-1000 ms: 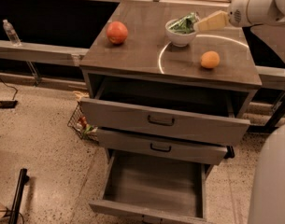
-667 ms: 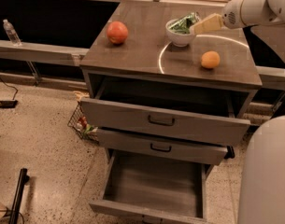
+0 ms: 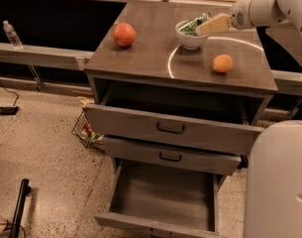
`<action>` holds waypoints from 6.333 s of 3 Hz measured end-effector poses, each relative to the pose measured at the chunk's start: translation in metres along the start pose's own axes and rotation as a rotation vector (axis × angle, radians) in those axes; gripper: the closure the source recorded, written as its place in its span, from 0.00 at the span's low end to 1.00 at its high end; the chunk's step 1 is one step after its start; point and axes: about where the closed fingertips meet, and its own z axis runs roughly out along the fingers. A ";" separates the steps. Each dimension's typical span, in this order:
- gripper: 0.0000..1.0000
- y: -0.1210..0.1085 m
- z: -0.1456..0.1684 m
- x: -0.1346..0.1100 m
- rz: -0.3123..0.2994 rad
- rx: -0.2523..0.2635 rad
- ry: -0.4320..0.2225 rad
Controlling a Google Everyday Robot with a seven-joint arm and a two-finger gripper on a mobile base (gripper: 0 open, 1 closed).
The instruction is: Pick green can from white bowl and place on counter
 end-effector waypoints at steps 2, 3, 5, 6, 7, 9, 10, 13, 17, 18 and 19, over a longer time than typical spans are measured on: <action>0.00 0.003 0.013 0.001 0.004 -0.028 -0.002; 0.00 0.001 0.017 0.009 0.002 -0.038 0.021; 0.22 -0.004 0.020 0.004 -0.003 -0.039 0.007; 0.23 -0.002 0.021 0.005 0.001 -0.052 0.008; 0.19 0.005 0.025 0.014 0.024 -0.088 0.015; 0.54 0.028 0.041 0.009 0.002 -0.170 0.000; 0.58 0.034 0.045 0.008 -0.005 -0.191 -0.004; 1.00 0.029 0.043 -0.033 -0.048 -0.145 -0.099; 1.00 -0.095 -0.067 -0.035 0.022 0.267 -0.094; 1.00 -0.104 -0.070 -0.008 0.096 0.287 -0.043; 1.00 -0.098 -0.060 0.010 0.147 0.259 -0.011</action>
Offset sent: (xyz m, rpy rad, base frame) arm 0.0159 0.0013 -0.0058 0.0000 0.0324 0.0337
